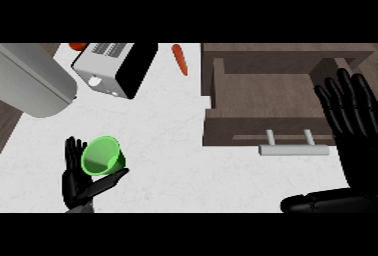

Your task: Pick up the cup, place it into the drawer and close the drawer

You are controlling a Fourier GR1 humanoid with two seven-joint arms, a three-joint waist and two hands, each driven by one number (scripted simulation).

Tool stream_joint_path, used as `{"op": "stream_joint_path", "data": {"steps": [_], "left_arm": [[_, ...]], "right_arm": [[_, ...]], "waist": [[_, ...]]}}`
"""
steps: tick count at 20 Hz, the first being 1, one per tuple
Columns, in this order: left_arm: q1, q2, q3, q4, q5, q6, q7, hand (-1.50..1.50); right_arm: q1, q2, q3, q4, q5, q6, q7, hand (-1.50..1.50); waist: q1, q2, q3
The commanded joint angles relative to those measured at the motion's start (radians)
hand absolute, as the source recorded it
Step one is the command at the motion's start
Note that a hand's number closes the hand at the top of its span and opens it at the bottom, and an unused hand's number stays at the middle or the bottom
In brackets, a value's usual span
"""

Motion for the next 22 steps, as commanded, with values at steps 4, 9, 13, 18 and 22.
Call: {"op": "stream_joint_path", "data": {"steps": [4,9,13,18,22], "left_arm": [[-0.063,0.042,0.031,0.094,0.049,-0.088,0.002,-1.5],[-0.071,0.025,0.015,0.173,0.064,-0.226,-0.072,-1.5],[-0.118,0.036,0.021,0.223,0.078,-0.275,-0.084,-1.5],[-0.138,0.01,0.007,0.289,0.053,-0.312,-0.212,1.5],[-0.112,0.008,0.001,0.153,0.048,-0.204,-0.19,1.5]], "right_arm": [[0.078,-0.012,-0.022,-0.09,-0.049,0.029,0.02,-1.5],[-0.045,0.004,-0.005,-0.019,-0.009,-0.029,0.062,-1.5],[-0.04,-0.011,-0.035,0.009,-0.027,-0.007,0.036,-1.5],[-0.049,0.02,0.028,0.019,0.051,-0.04,0.022,-1.5],[0.026,0.007,0.003,0.02,0.029,0.006,-0.039,-1.5]], "waist": [[-0.004,0.0,0.0],[0.0,0.0,0.0],[-0.001,0.001,0.0],[-0.001,0.001,0.0],[0.003,-0.001,0.001]]}}
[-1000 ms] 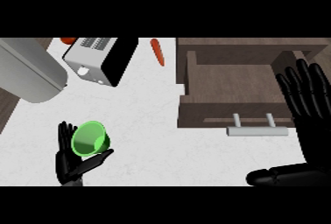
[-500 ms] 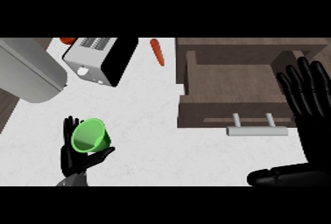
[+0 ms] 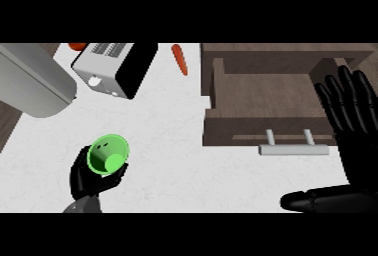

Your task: Pick up the cup, place it into the drawer and close the drawer

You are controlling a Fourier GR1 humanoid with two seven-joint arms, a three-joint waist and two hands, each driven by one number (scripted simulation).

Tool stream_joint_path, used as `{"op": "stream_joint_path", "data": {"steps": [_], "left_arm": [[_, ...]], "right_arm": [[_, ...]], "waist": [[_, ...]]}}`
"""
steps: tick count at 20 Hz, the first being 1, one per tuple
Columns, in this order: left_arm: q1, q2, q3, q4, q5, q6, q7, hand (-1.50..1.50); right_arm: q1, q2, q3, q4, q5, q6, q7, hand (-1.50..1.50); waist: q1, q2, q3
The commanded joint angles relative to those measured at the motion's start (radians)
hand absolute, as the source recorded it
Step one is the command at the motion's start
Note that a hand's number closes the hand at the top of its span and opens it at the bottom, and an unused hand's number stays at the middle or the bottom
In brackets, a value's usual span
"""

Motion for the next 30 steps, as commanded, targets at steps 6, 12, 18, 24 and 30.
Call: {"op": "stream_joint_path", "data": {"steps": [6,12,18,24,30], "left_arm": [[-0.079,0.088,-0.049,0.089,-0.069,-0.139,-0.05,1.5],[-0.073,0.077,-0.058,0.015,-0.069,-0.135,-0.092,1.5],[-0.08,0.04,-0.108,-0.235,-0.035,-0.105,0.081,1.5],[-0.048,0.051,-0.19,-0.519,-0.027,-0.091,0.292,1.5],[-0.052,-0.005,-0.237,-0.77,-0.022,0.046,0.512,1.5]], "right_arm": [[-0.031,-0.013,-0.017,-0.002,-0.019,-0.001,0.029,-1.5],[-0.028,-0.002,0.003,-0.052,-0.013,-0.028,0.085,-1.5],[-0.003,-0.013,-0.037,0.004,-0.027,0.007,0.005,-1.5],[0.047,0.002,0.002,-0.068,-0.002,-0.007,0.046,-1.5],[0.008,-0.021,-0.038,-0.034,-0.041,0.008,0.051,-1.5]], "waist": [[-0.007,0.002,-0.001],[-0.001,0.0,0.0],[0.01,-0.004,0.002],[0.01,-0.006,0.001],[0.005,-0.002,0.001]]}}
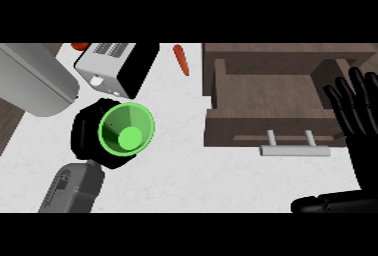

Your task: Pick up the cup, place it into the drawer and close the drawer

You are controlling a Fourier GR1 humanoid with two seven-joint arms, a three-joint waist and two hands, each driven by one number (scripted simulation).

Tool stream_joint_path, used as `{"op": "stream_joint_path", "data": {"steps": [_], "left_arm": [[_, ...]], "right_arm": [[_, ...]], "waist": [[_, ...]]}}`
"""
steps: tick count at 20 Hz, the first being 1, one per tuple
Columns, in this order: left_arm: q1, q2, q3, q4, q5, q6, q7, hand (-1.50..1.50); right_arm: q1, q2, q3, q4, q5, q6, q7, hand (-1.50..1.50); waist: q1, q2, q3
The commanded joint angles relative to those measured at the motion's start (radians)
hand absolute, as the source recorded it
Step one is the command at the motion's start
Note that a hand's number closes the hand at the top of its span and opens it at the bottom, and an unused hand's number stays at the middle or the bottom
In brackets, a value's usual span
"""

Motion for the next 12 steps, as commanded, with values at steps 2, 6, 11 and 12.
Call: {"op": "stream_joint_path", "data": {"steps": [2,6,11,12], "left_arm": [[-0.08,-0.049,-0.03,-0.153,0.016,0.093,0.168,1.5],[-0.13,-0.088,-0.082,-0.274,-0.031,0.208,0.297,1.5],[-0.312,-0.058,-0.036,-0.195,-0.04,0.229,0.381,1.5],[-0.301,-0.089,-0.055,-0.214,-0.064,0.275,0.39,1.5]], "right_arm": [[0.04,0.023,0.026,-0.009,0.027,-0.003,-0.03,-1.5],[-0.001,-0.01,-0.025,0.006,-0.009,0.008,-0.015,-1.5],[-0.006,0.006,0.002,0.048,0.021,0.011,-0.053,-1.5],[0.006,0.012,-0.002,-0.008,0.018,-0.015,-0.012,-1.5]], "waist": [[-0.006,0.002,0.0],[-0.006,0.002,0.0],[-0.01,0.004,-0.001],[-0.01,0.003,-0.001]]}}
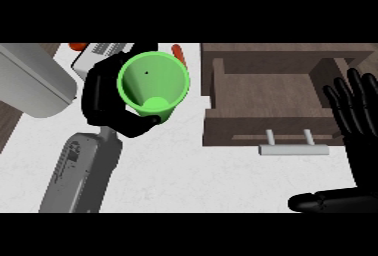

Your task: Pick up the cup, place it into the drawer and close the drawer

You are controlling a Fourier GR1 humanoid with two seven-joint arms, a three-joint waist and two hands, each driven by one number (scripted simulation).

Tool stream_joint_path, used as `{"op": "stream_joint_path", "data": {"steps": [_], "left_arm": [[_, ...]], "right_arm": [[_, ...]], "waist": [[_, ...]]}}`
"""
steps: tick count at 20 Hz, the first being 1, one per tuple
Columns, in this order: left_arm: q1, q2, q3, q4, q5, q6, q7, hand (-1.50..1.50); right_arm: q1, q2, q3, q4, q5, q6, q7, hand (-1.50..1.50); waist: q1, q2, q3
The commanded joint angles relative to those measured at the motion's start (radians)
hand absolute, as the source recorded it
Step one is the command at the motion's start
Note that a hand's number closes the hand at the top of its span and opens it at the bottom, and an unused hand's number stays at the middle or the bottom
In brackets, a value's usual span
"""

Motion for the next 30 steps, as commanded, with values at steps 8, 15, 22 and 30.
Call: {"op": "stream_joint_path", "data": {"steps": [8,15,22,30], "left_arm": [[-0.265,-0.029,-0.042,0.163,-0.085,0.149,0.061,1.5],[-0.455,-0.029,-0.048,0.29,-0.101,0.211,0.168,1.5],[-0.614,-0.029,-0.108,0.569,-0.006,0.288,0.057,1.5],[-0.694,-0.029,-0.19,0.8,0.135,0.344,-0.091,1.5]], "right_arm": [[-0.012,0.004,0.021,-0.037,0.015,-0.022,0.053,-1.5],[0.013,-0.018,-0.017,-0.027,-0.012,0.014,0.014,-1.5],[0.001,0.0,-0.004,0.045,0.005,0.028,-0.056,-1.5],[-0.016,-0.005,-0.002,0.027,-0.013,0.017,0.007,-1.5]], "waist": [[-0.007,0.001,-0.001],[-0.009,0.001,0.0],[-0.027,0.006,0.0],[-0.042,0.009,0.0]]}}
